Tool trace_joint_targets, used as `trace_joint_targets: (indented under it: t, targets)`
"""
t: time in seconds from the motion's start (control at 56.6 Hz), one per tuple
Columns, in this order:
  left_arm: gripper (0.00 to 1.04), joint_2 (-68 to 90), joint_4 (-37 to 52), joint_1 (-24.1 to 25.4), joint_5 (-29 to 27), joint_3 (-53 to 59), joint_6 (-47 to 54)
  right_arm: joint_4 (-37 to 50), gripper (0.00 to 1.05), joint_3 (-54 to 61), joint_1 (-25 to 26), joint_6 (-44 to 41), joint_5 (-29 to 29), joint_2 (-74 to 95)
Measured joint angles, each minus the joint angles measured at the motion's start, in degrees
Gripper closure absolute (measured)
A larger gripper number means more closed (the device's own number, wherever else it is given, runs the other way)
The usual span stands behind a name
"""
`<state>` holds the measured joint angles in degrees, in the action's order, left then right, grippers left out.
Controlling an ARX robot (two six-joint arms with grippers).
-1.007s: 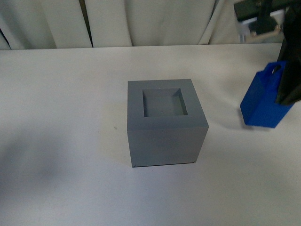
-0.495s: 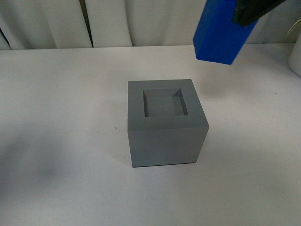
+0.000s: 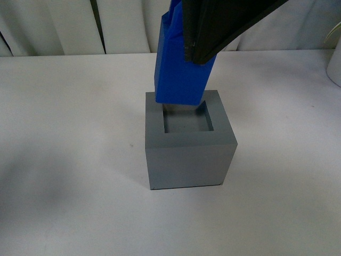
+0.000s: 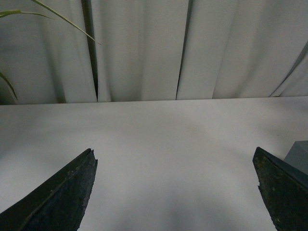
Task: Insert blue part into gray base
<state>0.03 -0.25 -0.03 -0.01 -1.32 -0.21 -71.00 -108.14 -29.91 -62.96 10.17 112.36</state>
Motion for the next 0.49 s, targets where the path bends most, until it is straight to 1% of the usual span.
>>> trace_joint_targets:
  t: [0.159, 0.495]
  targets:
    - [0.06, 0.0, 0.0, 0.0, 0.0, 0.0, 0.0, -0.72, 0.58, 0.0, -0.68, 0.02, -0.04, 0.07]
    - [0.06, -0.02, -0.02, 0.0, 0.0, 0.0, 0.0, -1.36, 0.58, 1.57, -0.46, -0.59, -1.4, 0.07]
